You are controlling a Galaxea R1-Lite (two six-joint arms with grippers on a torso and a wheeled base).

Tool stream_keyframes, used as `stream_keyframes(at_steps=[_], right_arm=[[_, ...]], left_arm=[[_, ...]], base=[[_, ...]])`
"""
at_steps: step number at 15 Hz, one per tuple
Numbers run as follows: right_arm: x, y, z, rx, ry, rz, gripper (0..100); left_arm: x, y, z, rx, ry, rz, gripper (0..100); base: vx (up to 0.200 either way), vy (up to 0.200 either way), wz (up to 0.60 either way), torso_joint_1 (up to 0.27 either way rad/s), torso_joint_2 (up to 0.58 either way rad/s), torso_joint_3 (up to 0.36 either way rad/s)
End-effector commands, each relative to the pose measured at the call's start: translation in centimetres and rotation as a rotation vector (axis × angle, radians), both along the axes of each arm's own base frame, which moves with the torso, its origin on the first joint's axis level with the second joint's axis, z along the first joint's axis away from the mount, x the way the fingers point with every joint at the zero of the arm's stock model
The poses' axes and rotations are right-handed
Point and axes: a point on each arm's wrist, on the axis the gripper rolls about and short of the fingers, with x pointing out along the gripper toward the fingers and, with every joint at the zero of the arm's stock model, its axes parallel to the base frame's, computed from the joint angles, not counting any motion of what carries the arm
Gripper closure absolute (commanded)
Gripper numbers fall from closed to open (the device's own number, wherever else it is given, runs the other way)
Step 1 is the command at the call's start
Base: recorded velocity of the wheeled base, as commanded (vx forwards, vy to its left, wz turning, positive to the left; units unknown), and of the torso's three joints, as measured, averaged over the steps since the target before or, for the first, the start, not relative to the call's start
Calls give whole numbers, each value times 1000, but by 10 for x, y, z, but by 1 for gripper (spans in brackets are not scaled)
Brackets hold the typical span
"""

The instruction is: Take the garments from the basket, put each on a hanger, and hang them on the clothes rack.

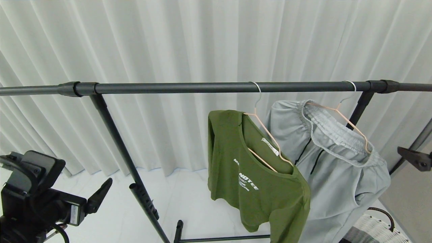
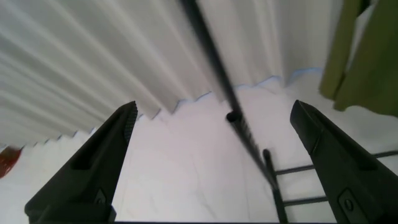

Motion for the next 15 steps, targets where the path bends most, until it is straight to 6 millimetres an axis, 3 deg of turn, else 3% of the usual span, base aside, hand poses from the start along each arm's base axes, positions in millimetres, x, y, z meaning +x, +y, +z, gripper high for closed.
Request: stream_keyframes(at_steps=[1,4,6,8,11,12,15], right_arm=[[-56,-8,-19,9,-86,5,0],[-85,-14,-41,1,-109,-66,0],[-108,-19,-61,-36,-69,-172,0],[-140,-20,-87,-52,-26,-251,0],[-174,-19,-117,-54,-13,-297,0],[-176,-19,-132,-36,-19,-321,0],[-160,-20,-145,-11,-134,-328,0]], left_arm=[[-27,8,-9,0,-33,78,0],[-67,16,-17,9,-92,173,0],[-92,24,-24,27,-103,353,0],[-122,26,-39,31,-126,479,0],[-150,22,-60,27,-200,558,0],[-151,22,-61,0,-204,564,0],[-151,22,-61,-35,-218,573,0]], base=[[0,0,0,0,0,0],[0,0,0,0,0,0],[0,0,0,0,0,0],[0,0,0,0,0,0],[0,0,0,0,0,0],[0,0,0,0,0,0],[0,0,0,0,0,0]])
